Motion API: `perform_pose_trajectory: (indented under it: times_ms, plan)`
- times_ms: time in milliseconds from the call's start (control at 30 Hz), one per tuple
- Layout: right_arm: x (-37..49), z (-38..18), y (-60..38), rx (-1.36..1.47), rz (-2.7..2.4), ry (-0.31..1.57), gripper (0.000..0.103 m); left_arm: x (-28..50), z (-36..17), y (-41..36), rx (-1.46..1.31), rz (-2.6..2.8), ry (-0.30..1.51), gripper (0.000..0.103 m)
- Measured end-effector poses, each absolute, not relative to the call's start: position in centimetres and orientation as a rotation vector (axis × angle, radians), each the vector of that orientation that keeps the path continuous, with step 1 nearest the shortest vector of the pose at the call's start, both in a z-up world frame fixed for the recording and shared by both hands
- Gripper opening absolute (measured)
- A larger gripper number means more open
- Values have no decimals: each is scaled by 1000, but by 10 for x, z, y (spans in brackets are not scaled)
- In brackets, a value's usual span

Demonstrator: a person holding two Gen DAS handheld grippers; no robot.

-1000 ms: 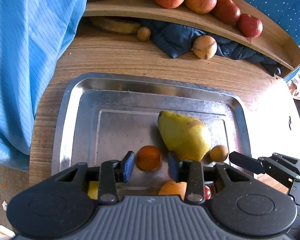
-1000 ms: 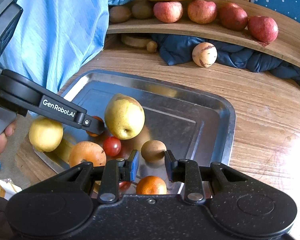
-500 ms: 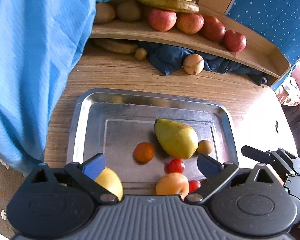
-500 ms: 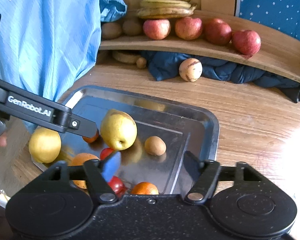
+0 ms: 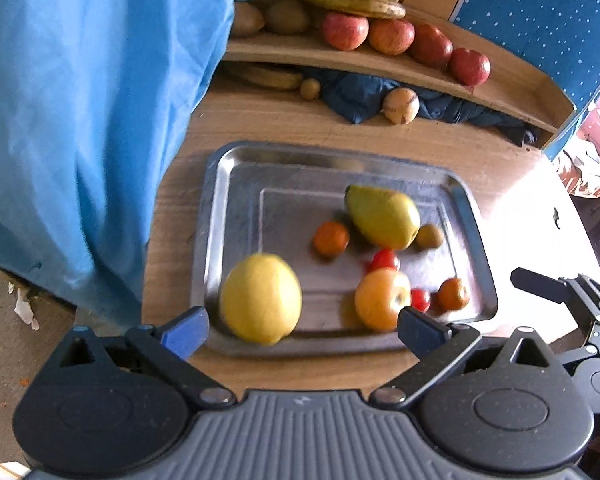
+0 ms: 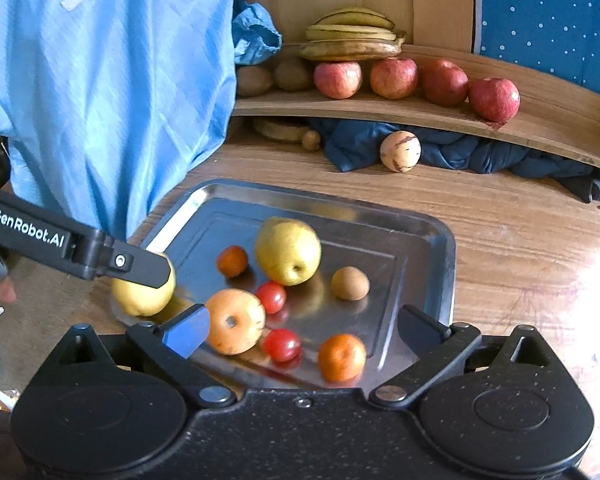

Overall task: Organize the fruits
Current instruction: 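Withdraw both open tools up from the tray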

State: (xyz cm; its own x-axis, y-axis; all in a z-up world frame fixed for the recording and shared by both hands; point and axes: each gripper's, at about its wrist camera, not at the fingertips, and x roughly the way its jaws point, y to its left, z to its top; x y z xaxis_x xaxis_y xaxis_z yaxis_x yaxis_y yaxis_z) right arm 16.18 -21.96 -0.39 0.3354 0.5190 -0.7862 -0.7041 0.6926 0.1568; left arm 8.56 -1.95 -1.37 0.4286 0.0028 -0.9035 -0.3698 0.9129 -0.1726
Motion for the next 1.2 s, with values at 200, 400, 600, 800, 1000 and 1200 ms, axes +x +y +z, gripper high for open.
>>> perform_pose_trajectory:
  times_ms: [200,400,600,800,1000,1200]
  plan:
    - [141,-2,-219,-241,807,934,102,67,-17,-14,-375,267,1137,102]
    - [131,-4,-214,-274,788,961,102,58,-26,-7,-382,292,1182,102]
    - [130,-9,-213,-309,742,989,102,62,-32,-5,-384,279,1206,102]
    - [138,-11,-217,-316,705,998,102,79,-33,-8,-363,245,1208,102]
    - [155,-13,-221,-309,671,995,102,99,-32,-11,-347,226,1200,102]
    - [174,-16,-222,-303,660,999,102,118,-33,-7,-341,229,1197,102]
